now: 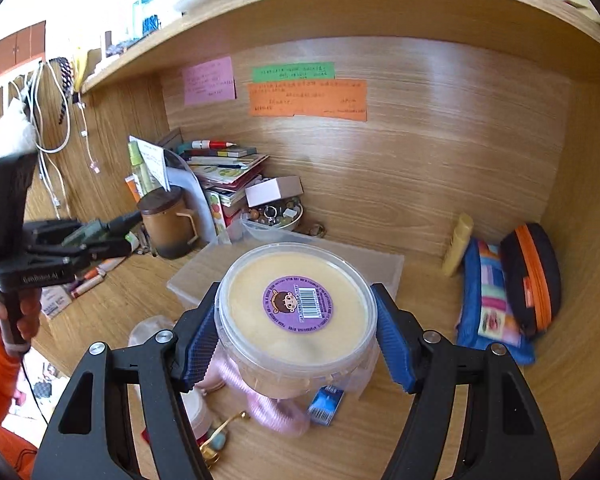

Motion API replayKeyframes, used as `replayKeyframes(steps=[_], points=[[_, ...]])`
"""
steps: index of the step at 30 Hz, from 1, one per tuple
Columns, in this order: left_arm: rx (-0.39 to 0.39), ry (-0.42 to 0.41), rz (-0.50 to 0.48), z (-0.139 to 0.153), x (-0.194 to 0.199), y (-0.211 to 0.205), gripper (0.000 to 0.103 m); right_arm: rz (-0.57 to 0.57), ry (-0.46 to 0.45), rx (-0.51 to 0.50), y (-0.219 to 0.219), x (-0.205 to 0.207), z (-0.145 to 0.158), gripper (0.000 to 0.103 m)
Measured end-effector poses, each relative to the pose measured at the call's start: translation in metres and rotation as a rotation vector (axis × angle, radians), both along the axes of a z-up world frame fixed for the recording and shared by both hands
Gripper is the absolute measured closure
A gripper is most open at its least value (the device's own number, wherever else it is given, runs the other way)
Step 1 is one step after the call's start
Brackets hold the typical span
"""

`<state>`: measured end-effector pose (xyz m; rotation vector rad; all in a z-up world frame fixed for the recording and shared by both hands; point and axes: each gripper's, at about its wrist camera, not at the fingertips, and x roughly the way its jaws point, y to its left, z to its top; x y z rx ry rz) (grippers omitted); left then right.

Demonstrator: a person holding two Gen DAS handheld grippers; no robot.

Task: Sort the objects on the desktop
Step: 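Carry both into the clear bin and open both tools to release them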

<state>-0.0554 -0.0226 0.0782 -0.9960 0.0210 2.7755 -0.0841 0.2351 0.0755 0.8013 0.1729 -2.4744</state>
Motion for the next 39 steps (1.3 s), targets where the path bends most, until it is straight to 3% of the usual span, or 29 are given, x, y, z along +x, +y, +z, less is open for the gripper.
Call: replayKeyframes(steps=[9, 24, 39], points=[[-0.030, -0.062, -0.034, -0.008, -0.052, 0.017, 0.062, 0.008, -0.015, 0.042, -0.018, -0.040, -0.003, 0.036], [-0.083, -0.192, -0.078, -0.056, -0.125, 0.036, 0.062, 0.025, -0.137, 0.122, -0.047, -0.091, -0.061, 0.036], [-0.149, -0.286, -0.137, -0.093, -0.158, 0.053, 0.062, 0.044, -0.228, 0.228, -0.058, -0.116, -0.098, 0.036]])
